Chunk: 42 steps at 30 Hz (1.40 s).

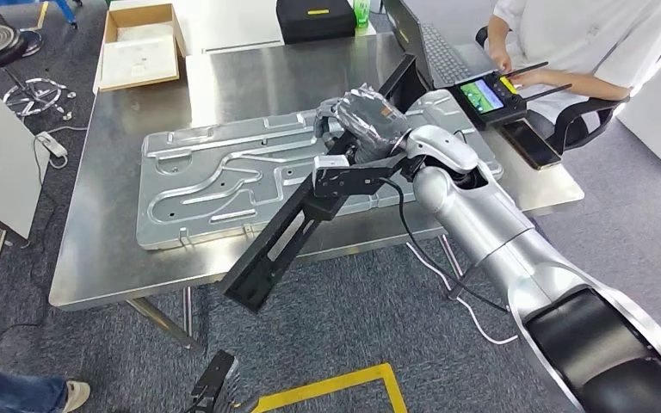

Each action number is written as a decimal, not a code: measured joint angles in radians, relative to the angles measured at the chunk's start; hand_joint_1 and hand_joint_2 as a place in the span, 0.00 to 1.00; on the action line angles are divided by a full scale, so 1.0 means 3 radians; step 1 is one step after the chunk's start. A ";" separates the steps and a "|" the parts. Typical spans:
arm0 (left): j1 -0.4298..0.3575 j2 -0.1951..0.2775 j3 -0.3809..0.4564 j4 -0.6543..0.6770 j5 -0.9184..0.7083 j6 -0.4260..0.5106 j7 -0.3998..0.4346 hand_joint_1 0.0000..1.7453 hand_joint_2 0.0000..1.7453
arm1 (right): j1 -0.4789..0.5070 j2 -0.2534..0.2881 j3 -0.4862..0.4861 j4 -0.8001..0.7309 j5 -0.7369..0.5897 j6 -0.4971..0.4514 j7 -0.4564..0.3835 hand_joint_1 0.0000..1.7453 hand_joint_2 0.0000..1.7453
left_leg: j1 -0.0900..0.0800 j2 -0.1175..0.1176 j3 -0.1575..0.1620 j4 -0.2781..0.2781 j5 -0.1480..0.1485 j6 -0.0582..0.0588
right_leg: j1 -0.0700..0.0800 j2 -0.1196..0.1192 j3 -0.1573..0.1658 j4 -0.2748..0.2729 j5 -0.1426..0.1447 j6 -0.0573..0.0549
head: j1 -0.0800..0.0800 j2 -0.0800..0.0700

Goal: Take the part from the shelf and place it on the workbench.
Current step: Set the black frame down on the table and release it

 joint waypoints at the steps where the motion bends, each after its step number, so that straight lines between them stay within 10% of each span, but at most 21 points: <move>1: -0.0003 -0.0001 0.0000 0.0000 0.0000 0.0009 0.0000 0.00 1.00 | 0.0005 -0.0012 0.0000 -0.0004 0.0009 -0.0015 -0.0005 1.00 1.00 | 0.0000 0.0003 0.0007 -0.0007 0.0000 0.0009 | -0.0007 -0.0003 -0.0094 0.0189 -0.0093 0.0010 | 0.0001 0.0000; 4: -0.0003 -0.0003 -0.0001 0.0000 0.0000 0.0023 0.0000 0.00 1.00 | 0.0041 -0.0042 0.0000 -0.0009 0.0031 -0.0033 -0.0008 1.00 1.00 | -0.0001 0.0001 0.0010 0.0000 -0.0013 0.0022 | -0.0020 -0.0006 -0.0396 0.0710 -0.0240 0.0031 | 0.0001 0.0000; 9: -0.0002 -0.0008 -0.0005 0.0000 0.0000 0.0029 0.0000 0.00 1.00 | 0.0054 -0.0072 0.0000 -0.0023 0.0042 -0.0037 -0.0008 1.00 1.00 | -0.0013 -0.0016 0.0008 0.0058 -0.0072 -0.0019 | -0.0017 -0.0017 -0.0090 -0.0059 0.0217 -0.0001 | 0.0000 0.0000; 14: -0.0004 -0.0008 -0.0016 0.0000 -0.0002 0.0035 -0.0011 0.00 1.00 | 0.0066 -0.0087 0.0003 -0.0042 0.0123 -0.0138 -0.0002 1.00 1.00 | -0.0017 -0.0014 -0.0016 0.0118 -0.0136 -0.0095 | -0.0007 -0.0018 -0.0039 -0.0170 0.0218 -0.0085 | -0.0003 0.0000; 18: 0.0000 -0.0008 -0.0024 0.0000 -0.0003 0.0038 -0.0030 0.00 1.00 | 0.0082 -0.0088 0.0003 -0.0072 0.0230 -0.0313 0.0014 1.00 1.00 | -0.0010 -0.0013 -0.0352 0.0845 -0.0481 -0.0132 | -0.0003 -0.0055 -0.0017 -0.0181 0.0208 -0.0139 | -0.0004 0.0000; 20: 0.0006 -0.0008 -0.0027 0.0000 -0.0003 0.0039 -0.0036 0.00 1.00 | 0.0105 -0.0088 0.0003 -0.0077 0.0241 -0.0329 0.0018 1.00 1.00 | -0.0013 -0.0011 -0.0445 0.0999 -0.0471 -0.0124 | 0.0012 -0.0083 -0.0007 -0.0177 0.0196 -0.0151 | -0.0004 0.0000; 23: 0.0005 -0.0006 -0.0033 0.0000 -0.0002 0.0039 -0.0043 0.00 1.00 | 0.0118 -0.0089 0.0002 -0.0099 0.0243 -0.0332 0.0021 1.00 1.00 | -0.0047 0.0085 -0.0194 0.0437 -0.0147 -0.0050 | 0.0037 -0.0134 0.0025 -0.0172 0.0173 -0.0153 | -0.0004 0.0000; 26: -0.0009 -0.0004 -0.0043 0.0000 -0.0001 0.0039 -0.0052 0.00 1.00 | 0.0121 -0.0097 -0.0001 -0.0108 0.0250 -0.0336 0.0039 1.00 1.00 | -0.0107 0.0214 -0.0027 0.0069 -0.0055 0.0017 | 0.0057 -0.0208 0.0041 -0.0173 0.0159 -0.0126 | -0.0003 0.0000; 30: 0.0002 -0.0005 -0.0049 0.0000 -0.0001 0.0039 -0.0058 0.00 1.00 | 0.0131 -0.0103 -0.0007 -0.0120 0.0267 -0.0342 0.0050 1.00 1.00 | -0.0066 0.0090 0.0008 -0.0017 0.0004 0.0052 | 0.0053 -0.0203 0.0018 -0.0069 0.0057 -0.0062 | -0.0001 0.0000; 33: -0.0001 -0.0008 -0.0049 0.0000 0.0002 0.0039 -0.0061 0.00 1.00 | 0.0148 -0.0110 -0.0013 -0.0122 0.0274 -0.0346 0.0052 1.00 1.00 | -0.0047 0.0001 0.0015 -0.0038 0.0024 0.0068 | 0.0018 -0.0052 -0.0242 0.0504 -0.0229 -0.0014 | 0.0001 0.0000; 35: 0.0006 -0.0009 -0.0049 0.0000 0.0007 0.0039 -0.0061 0.00 1.00 | 0.0178 -0.0111 -0.0014 -0.0121 0.0275 -0.0347 0.0053 1.00 1.00 | -0.0040 -0.0069 0.0014 -0.0030 0.0022 0.0066 | -0.0013 -0.0036 -0.0358 0.0724 -0.0261 0.0012 | 0.0001 0.0000; 39: 0.0009 -0.0012 -0.0049 0.0000 0.0019 0.0041 -0.0060 0.00 1.00 | 0.0188 -0.0116 -0.0027 -0.0121 0.0276 -0.0352 0.0053 1.00 1.00 | -0.0016 -0.0210 -0.0006 0.0045 -0.0018 0.0002 | -0.0071 0.0079 -0.0038 0.0040 0.0111 0.0041 | 0.0000 0.0000; 42: 0.0007 -0.0012 -0.0049 0.0000 0.0019 0.0044 -0.0060 0.00 1.00 | 0.0195 -0.0120 -0.0037 -0.0121 0.0279 -0.0357 0.0053 1.00 1.00 | -0.0011 -0.0282 -0.0057 0.0073 -0.0021 -0.0061 | -0.0064 0.0142 0.0032 -0.0132 0.0127 0.0017 | -0.0004 0.0000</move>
